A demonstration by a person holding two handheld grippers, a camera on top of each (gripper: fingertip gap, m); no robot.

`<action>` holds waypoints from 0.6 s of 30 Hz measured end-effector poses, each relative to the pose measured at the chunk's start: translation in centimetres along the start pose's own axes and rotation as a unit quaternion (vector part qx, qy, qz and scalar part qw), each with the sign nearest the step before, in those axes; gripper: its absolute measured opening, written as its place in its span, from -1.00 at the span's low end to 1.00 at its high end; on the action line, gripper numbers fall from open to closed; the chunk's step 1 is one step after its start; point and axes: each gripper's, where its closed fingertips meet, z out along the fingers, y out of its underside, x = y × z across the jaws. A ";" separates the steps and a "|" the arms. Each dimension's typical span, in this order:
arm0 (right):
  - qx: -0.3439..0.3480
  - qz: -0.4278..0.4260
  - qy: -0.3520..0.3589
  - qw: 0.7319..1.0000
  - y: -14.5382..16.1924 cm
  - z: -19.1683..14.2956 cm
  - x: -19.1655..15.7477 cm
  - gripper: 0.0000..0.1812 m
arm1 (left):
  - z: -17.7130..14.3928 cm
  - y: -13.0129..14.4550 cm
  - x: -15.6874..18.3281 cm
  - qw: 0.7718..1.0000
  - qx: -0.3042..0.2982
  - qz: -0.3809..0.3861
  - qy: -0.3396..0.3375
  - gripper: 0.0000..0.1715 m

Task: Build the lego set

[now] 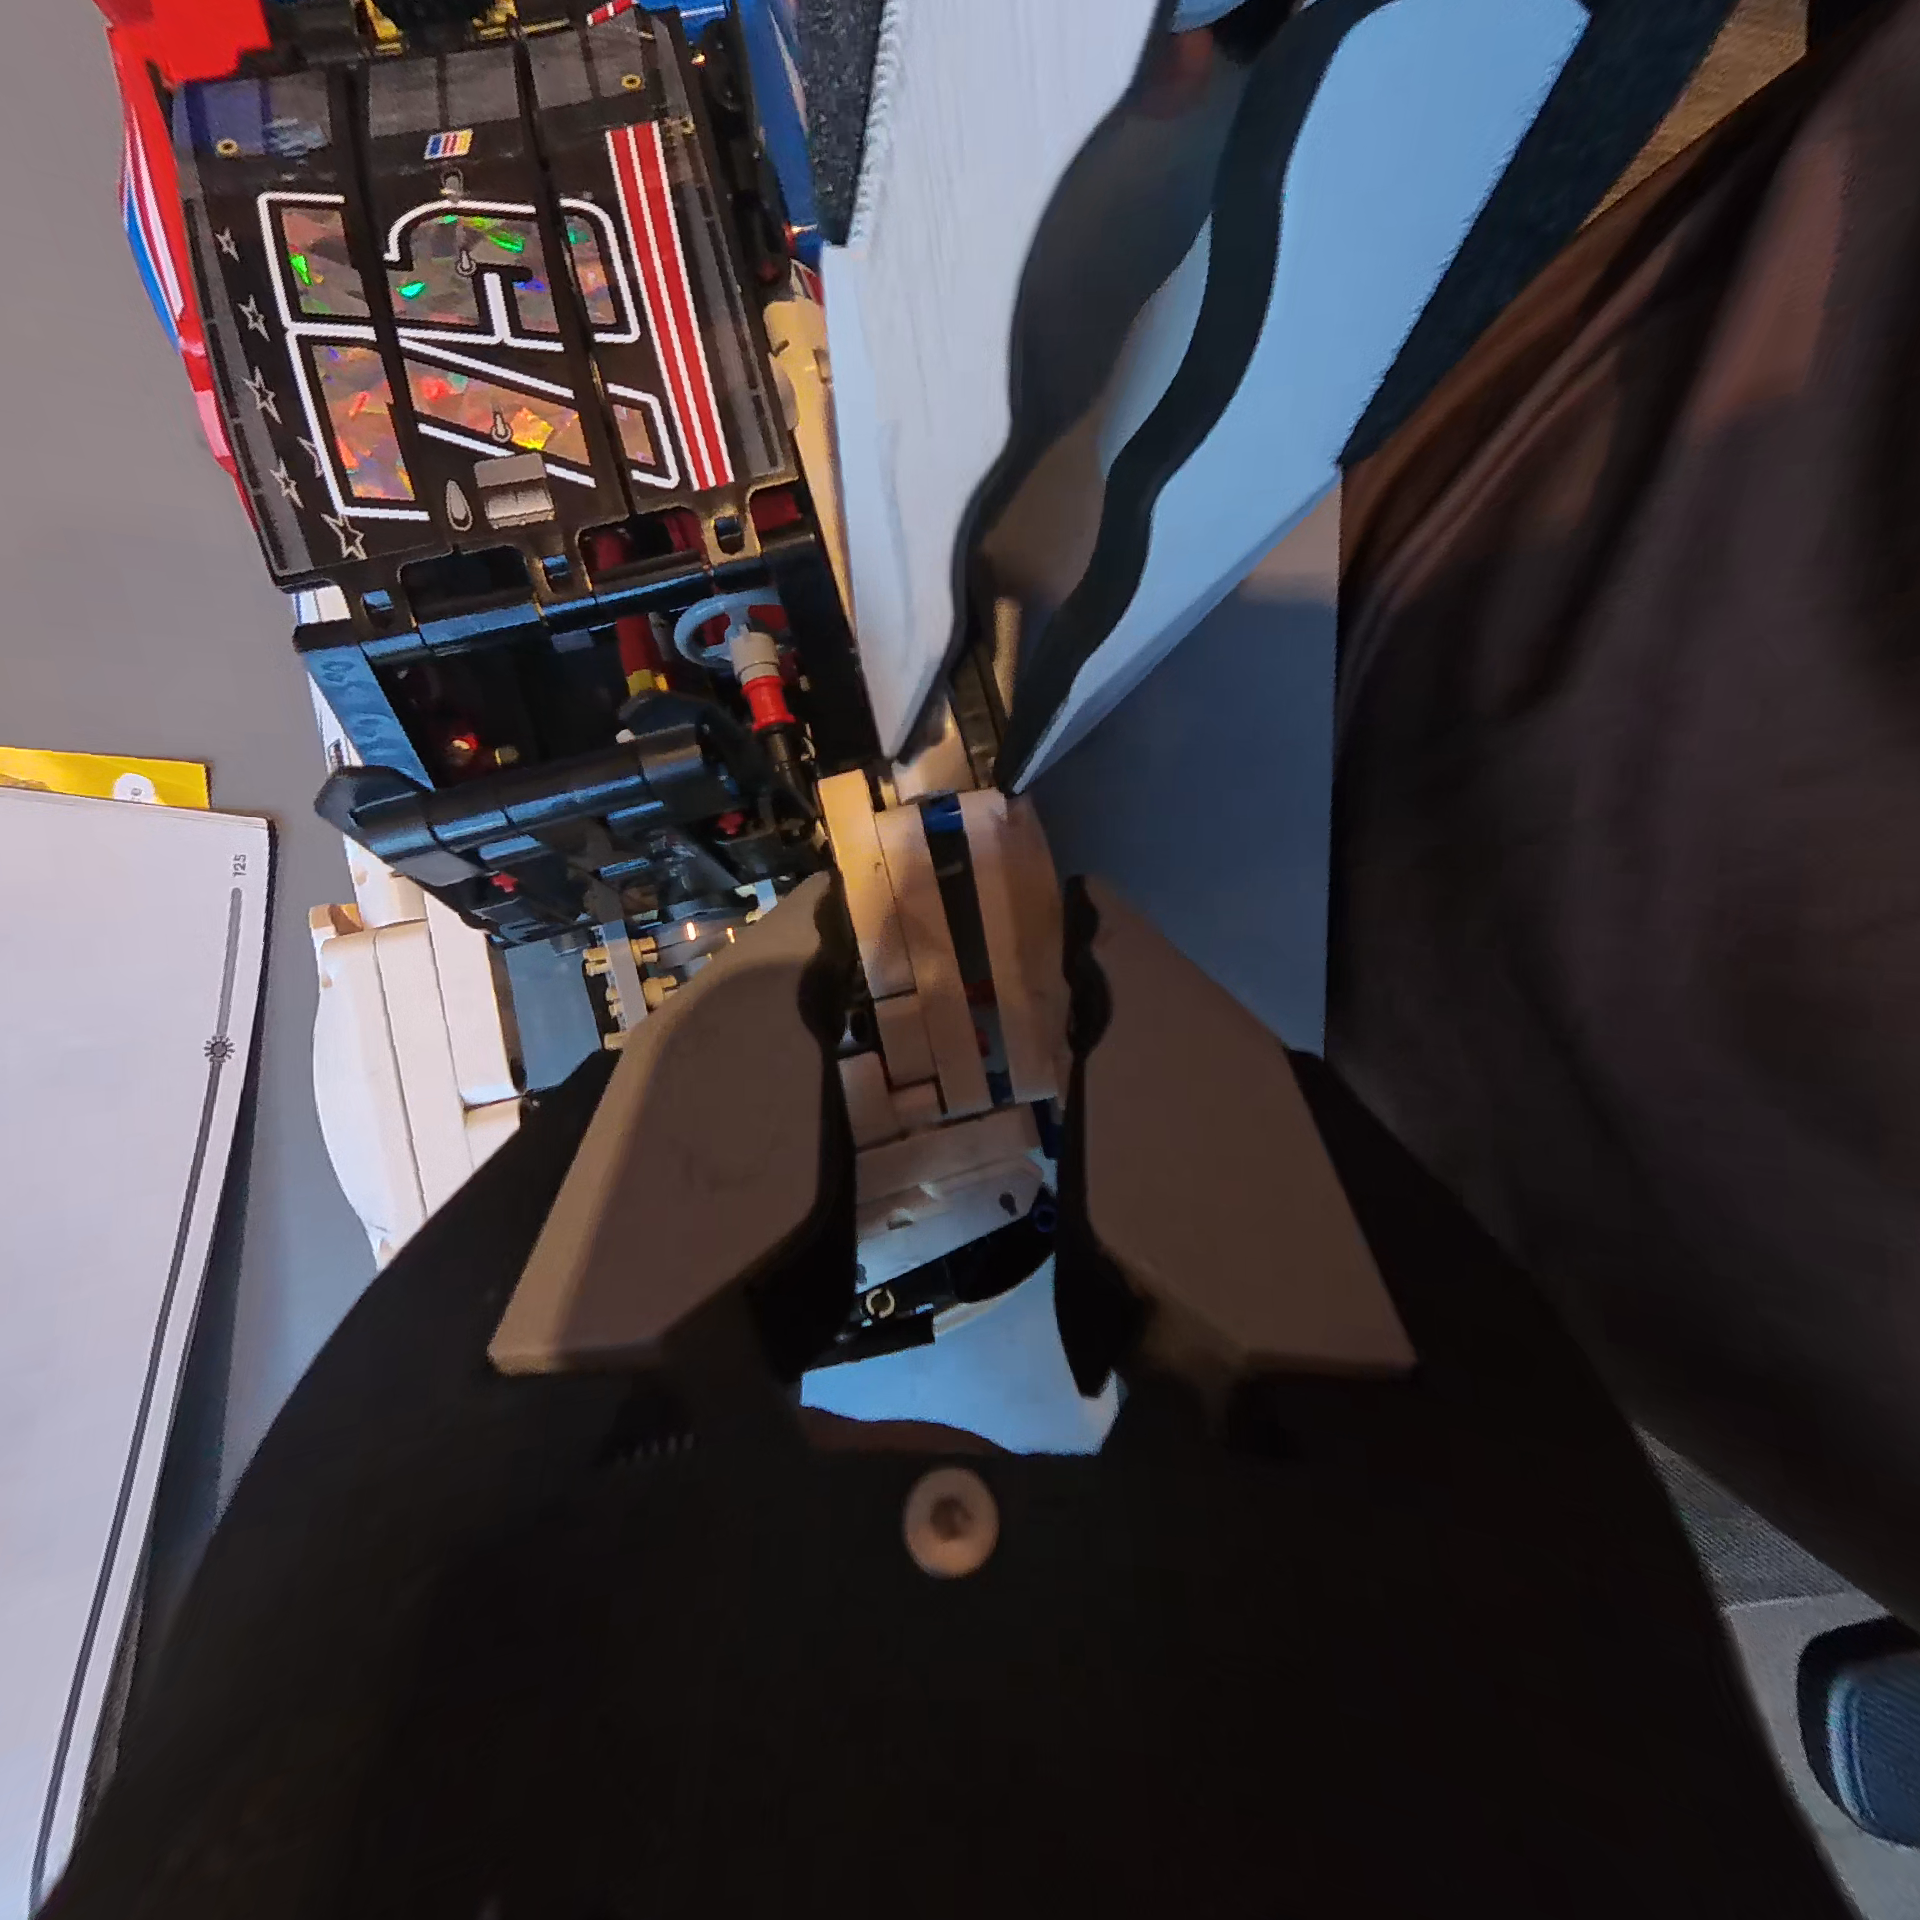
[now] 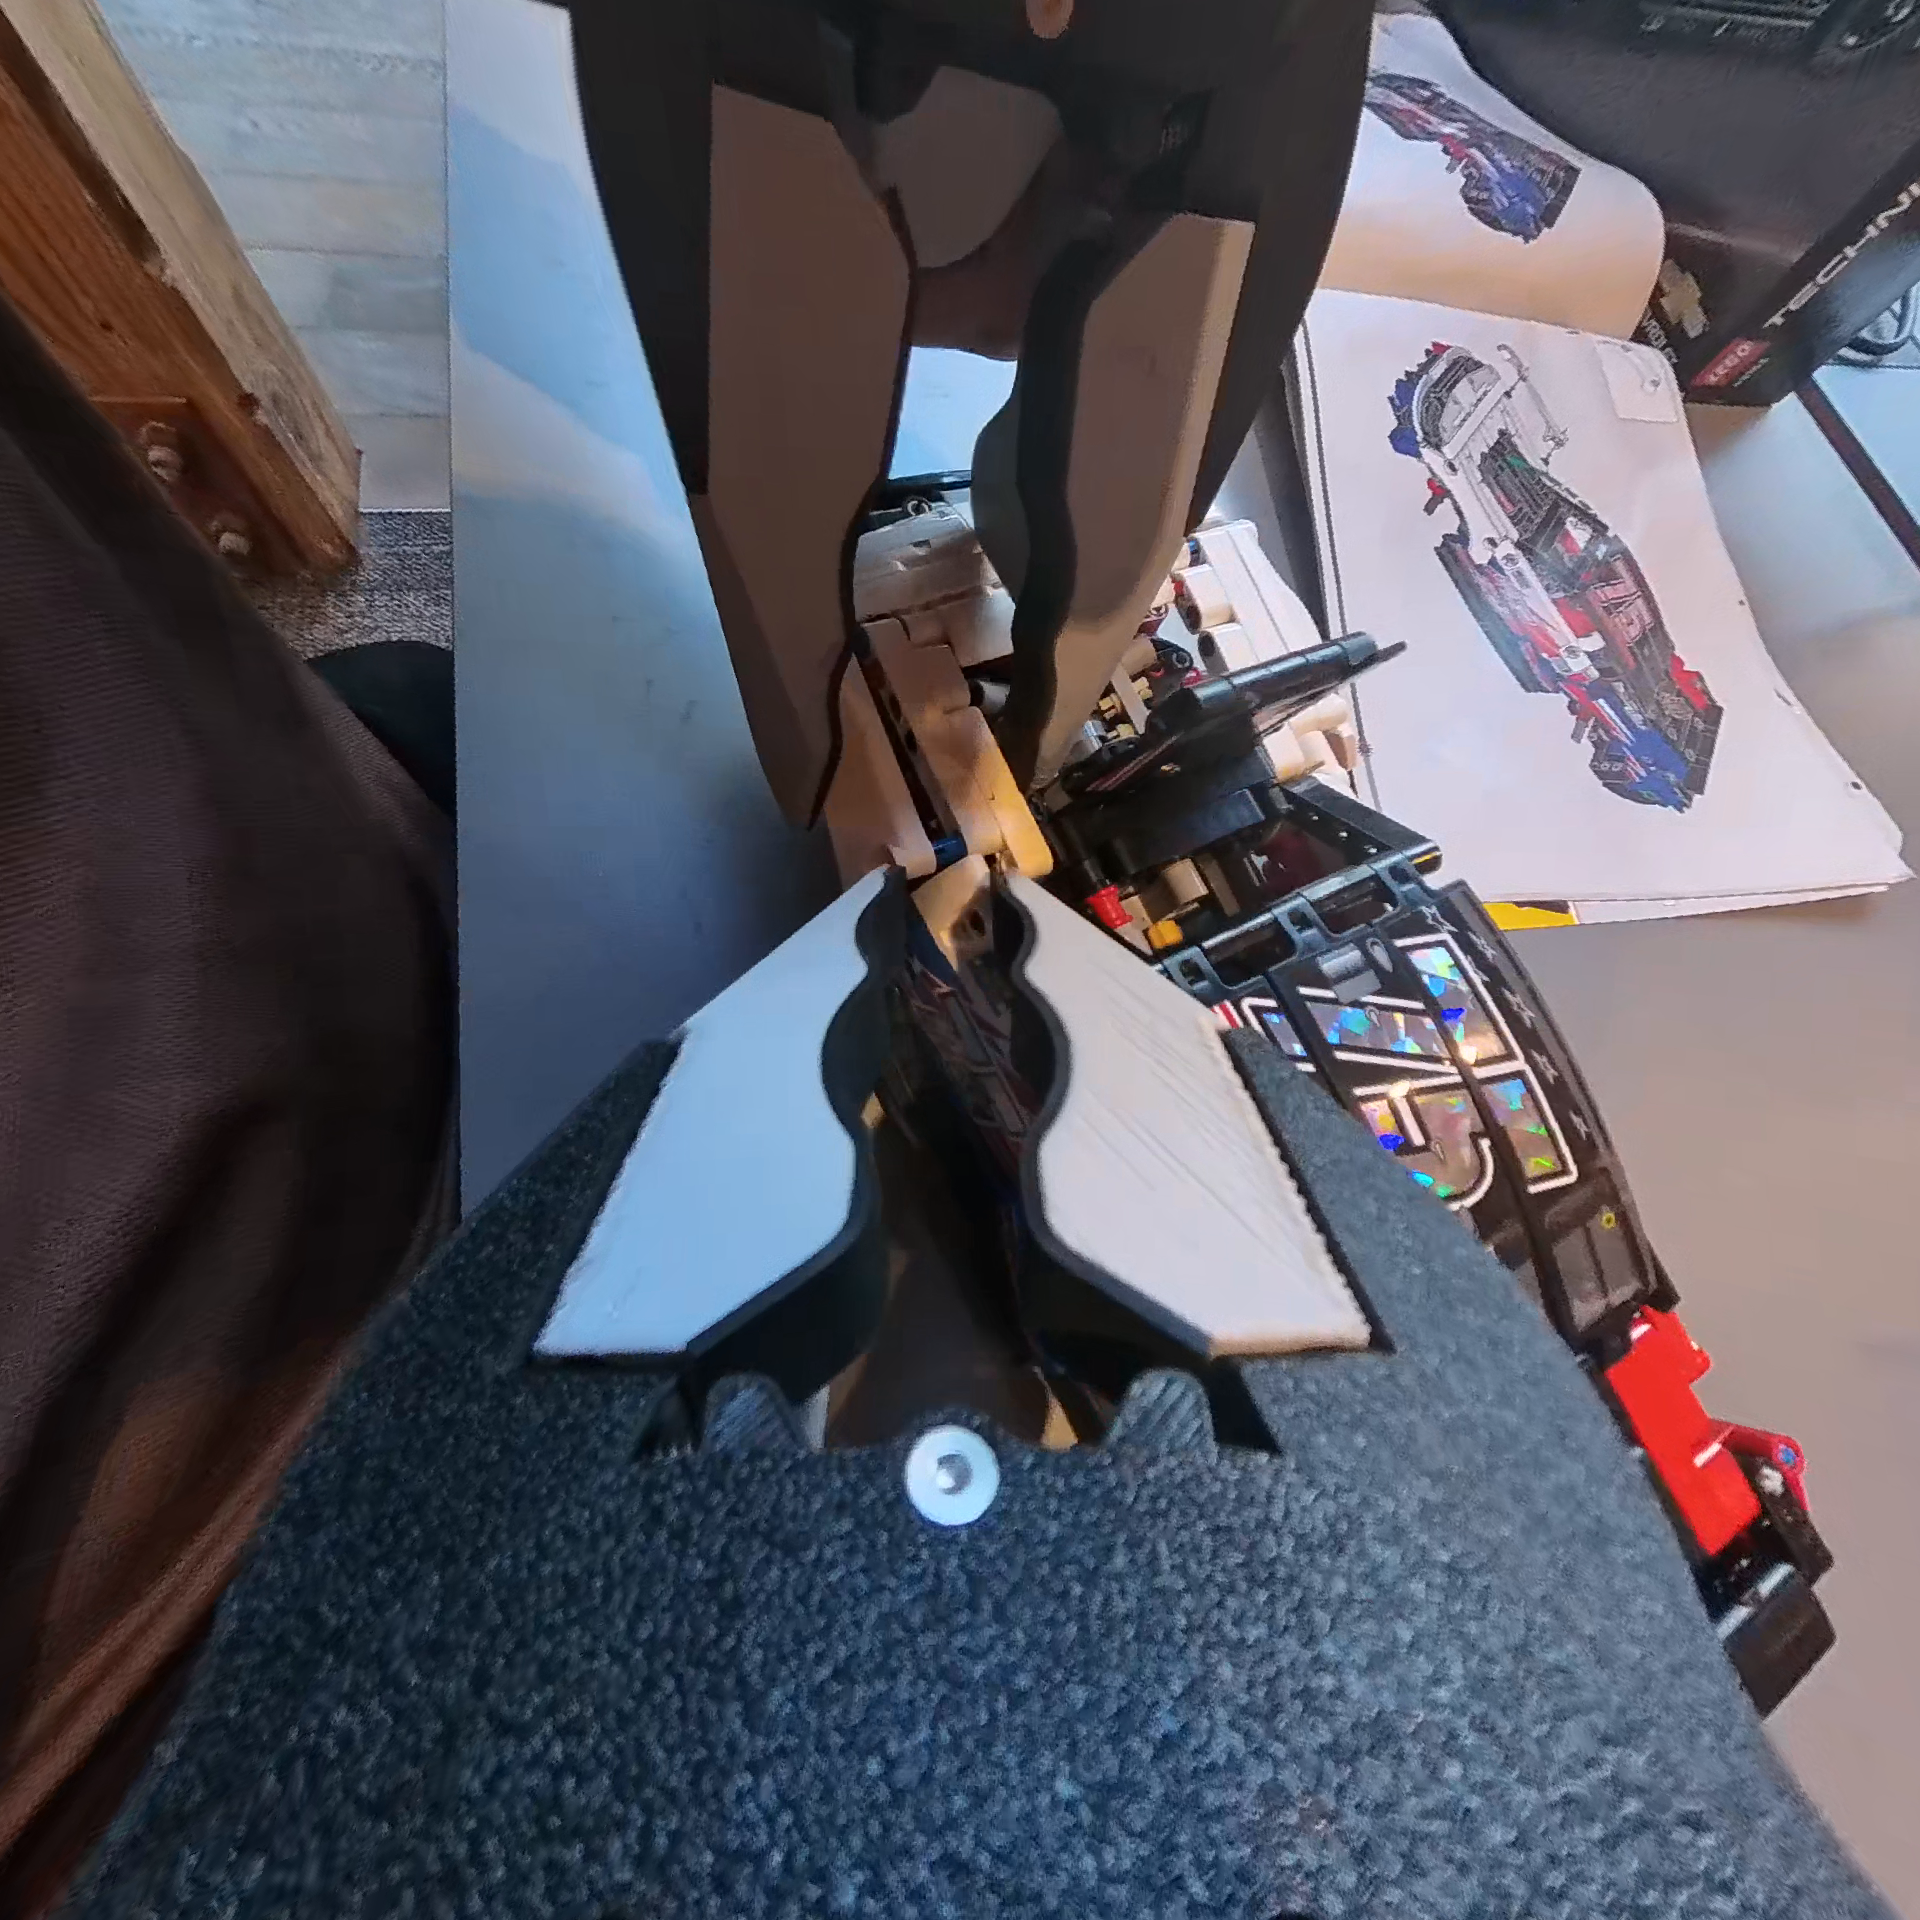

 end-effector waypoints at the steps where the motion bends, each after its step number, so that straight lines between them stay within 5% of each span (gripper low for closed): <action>1: -0.002 -0.003 0.026 1.000 0.1 -0.1 0.8 -0.98 | 0.0 -0.2 0.4 1.000 0.005 0.001 0.012 -0.58; 3: 0.000 -0.061 0.179 0.982 -0.1 -1.6 5.4 -1.00 | 0.4 -0.6 1.0 1.000 0.004 0.014 0.011 -0.58; 4: 0.008 -0.073 0.182 0.980 -0.5 -1.9 5.8 -1.00 | 0.4 -0.4 0.8 1.000 -0.007 0.025 -0.004 -0.58; 6: 0.037 -0.038 0.077 0.996 -1.4 -1.0 3.2 -1.00 | 0.4 -0.4 0.2 1.000 -0.012 0.018 -0.019 -0.58; 9: 0.035 -0.034 0.109 0.993 -1.2 -1.4 4.0 -1.00 | 0.3 -0.3 0.3 1.000 -0.003 0.020 -0.017 -0.58; 11: 0.052 -0.024 0.065 0.996 -1.4 -1.5 2.7 -0.98 | 0.3 -0.2 0.2 1.000 0.001 0.015 -0.014 -0.58; 18: 0.024 -0.026 -0.006 0.999 -0.8 -0.8 -0.1 -0.59 | -0.1 0.3 0.2 0.999 -0.029 0.010 -0.013 -0.55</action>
